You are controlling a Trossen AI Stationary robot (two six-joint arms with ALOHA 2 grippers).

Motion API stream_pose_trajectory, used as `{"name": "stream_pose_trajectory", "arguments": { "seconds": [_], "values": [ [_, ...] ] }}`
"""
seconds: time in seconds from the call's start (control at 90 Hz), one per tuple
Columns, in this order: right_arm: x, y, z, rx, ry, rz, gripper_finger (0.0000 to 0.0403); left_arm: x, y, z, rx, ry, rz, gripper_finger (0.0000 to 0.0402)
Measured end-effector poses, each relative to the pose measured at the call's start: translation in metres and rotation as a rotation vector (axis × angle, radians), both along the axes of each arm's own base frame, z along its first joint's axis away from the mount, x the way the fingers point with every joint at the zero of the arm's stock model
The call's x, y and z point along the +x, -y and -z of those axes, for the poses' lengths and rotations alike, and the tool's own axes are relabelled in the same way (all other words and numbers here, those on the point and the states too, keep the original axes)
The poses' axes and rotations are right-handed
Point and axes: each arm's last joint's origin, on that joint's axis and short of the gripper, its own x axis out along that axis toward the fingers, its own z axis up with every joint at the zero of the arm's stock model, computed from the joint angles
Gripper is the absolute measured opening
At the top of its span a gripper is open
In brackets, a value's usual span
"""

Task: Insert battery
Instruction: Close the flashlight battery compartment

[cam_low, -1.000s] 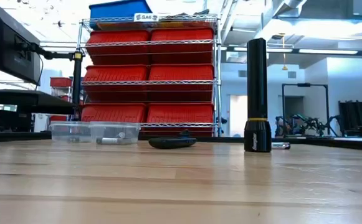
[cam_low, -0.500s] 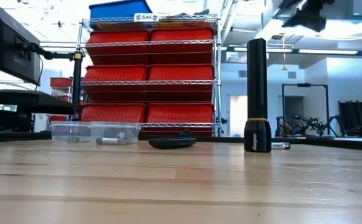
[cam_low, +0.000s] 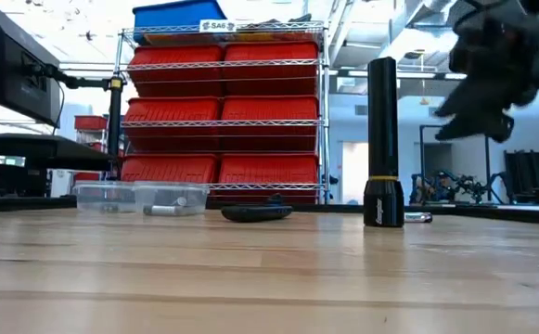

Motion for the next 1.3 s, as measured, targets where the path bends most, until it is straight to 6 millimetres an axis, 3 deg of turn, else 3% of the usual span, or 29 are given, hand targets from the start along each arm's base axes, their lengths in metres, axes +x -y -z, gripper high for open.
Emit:
{"name": "stream_pose_trajectory", "arguments": {
  "seconds": [0.144,0.356,0.589,0.789,1.3],
  "values": [
    [0.003,0.001,0.022,-0.051,0.015,0.006,0.0211,0.000,0.000,0.000,-0.019,0.006,-0.001,0.0130],
    [0.009,0.000,0.040,-0.089,0.023,-0.008,0.0253,0.000,0.000,0.000,-0.051,0.015,-0.011,0.0130],
    [0.029,0.003,0.049,-0.260,0.068,-0.022,0.0266,0.000,-0.001,0.001,-0.085,0.021,-0.020,0.0130],
    [0.044,0.005,0.056,-0.261,0.130,-0.031,0.0266,0.000,-0.002,0.003,-0.094,0.005,-0.029,0.0130],
    [0.085,0.009,0.072,-0.322,0.062,-0.058,0.0263,-0.001,-0.003,0.003,-0.074,-0.002,-0.044,0.0130]
  ]
}}
